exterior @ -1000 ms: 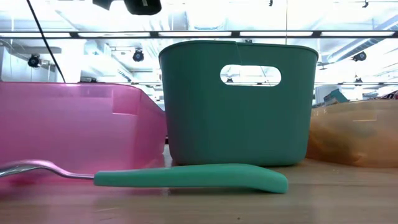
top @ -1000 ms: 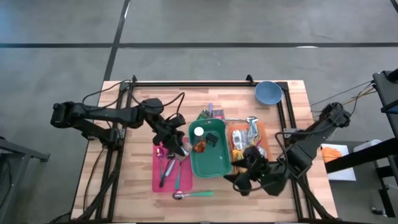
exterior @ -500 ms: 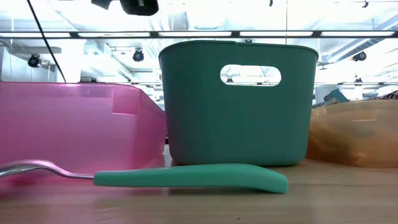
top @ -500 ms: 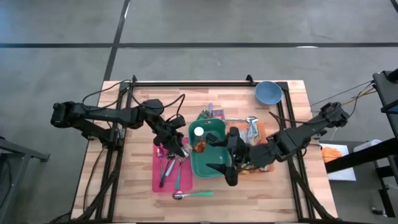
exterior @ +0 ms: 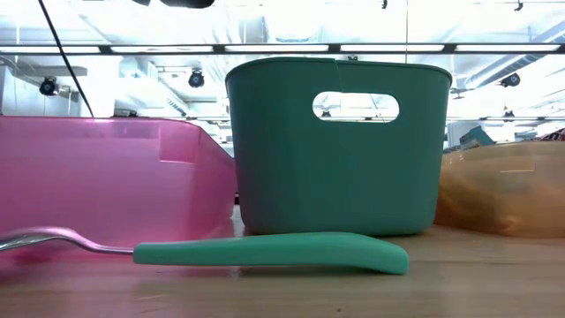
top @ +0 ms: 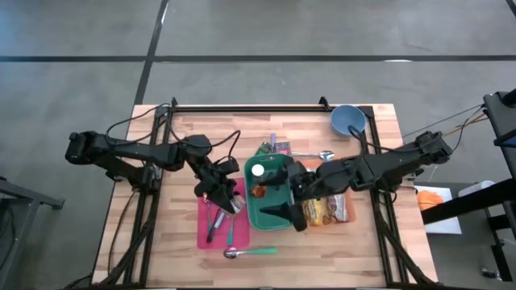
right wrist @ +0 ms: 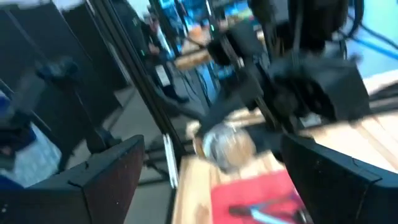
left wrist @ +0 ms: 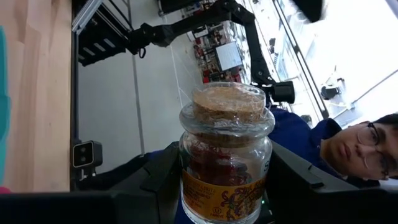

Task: Pick & Place Food Item
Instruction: Put the brown seasoning bottle into the green bin

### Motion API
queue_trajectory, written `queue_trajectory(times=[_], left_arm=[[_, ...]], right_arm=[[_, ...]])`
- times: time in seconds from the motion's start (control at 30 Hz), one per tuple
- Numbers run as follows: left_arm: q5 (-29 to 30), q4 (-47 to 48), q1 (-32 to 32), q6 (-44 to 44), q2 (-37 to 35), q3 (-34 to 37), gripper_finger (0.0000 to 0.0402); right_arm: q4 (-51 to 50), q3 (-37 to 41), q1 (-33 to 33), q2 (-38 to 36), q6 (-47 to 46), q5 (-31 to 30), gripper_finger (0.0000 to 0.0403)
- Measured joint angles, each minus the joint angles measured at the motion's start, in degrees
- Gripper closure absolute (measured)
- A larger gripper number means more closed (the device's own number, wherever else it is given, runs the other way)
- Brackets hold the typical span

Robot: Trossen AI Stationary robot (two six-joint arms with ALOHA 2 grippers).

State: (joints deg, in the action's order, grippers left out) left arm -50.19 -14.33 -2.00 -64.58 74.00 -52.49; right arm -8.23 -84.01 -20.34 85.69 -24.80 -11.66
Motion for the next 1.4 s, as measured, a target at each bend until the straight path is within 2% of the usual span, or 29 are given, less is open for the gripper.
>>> queue_trajectory(times=[0.2,0.37,0.47,0.63,0.83,0.93,1.07,1.33,1.4], left_arm=[[0.0,0.0,0.0,0.0,0.0,0.0,0.0229],[0.0,-0.7,0.0,0.0,0.0,0.0,0.0229],[0.0,-0.9,0.0,-0.7,0.0,-0.1,0.0229],[-0.8,-0.9,0.0,-1.6,0.0,-0.1,0.0229],[-3.7,-0.9,-0.3,-0.6,0.0,-0.1,0.0229],[-4.7,-0.9,-0.8,-0.2,0.0,-0.1,0.0229],[-5.4,-1.2,-0.9,0.2,0.0,-0.1,0.0229],[-6.2,-1.8,-1.1,0.3,0.0,-0.1,0.0229],[-6.7,-1.8,-1.2,0.5,0.0,0.0,0.0229]], right_arm=[[4.7,0.0,-0.4,0.0,2.3,0.1,0.0034],[4.0,0.0,-0.4,0.6,2.9,-2.8,0.0034],[3.7,0.0,0.0,2.1,7.1,-3.1,0.0034],[4.2,0.0,1.5,6.5,13.8,1.2,0.0034],[5.6,-2.4,2.5,9.9,18.8,2.0,0.0034],[5.8,-4.7,2.5,11.1,21.6,5.9,0.0034],[5.3,-7.2,2.8,14.1,23.2,10.6,0.0034],[5.0,-13.2,3.9,18.4,25.8,12.8,0.0035],[2.3,-14.8,3.9,19.1,26.6,13.5,0.0044]])
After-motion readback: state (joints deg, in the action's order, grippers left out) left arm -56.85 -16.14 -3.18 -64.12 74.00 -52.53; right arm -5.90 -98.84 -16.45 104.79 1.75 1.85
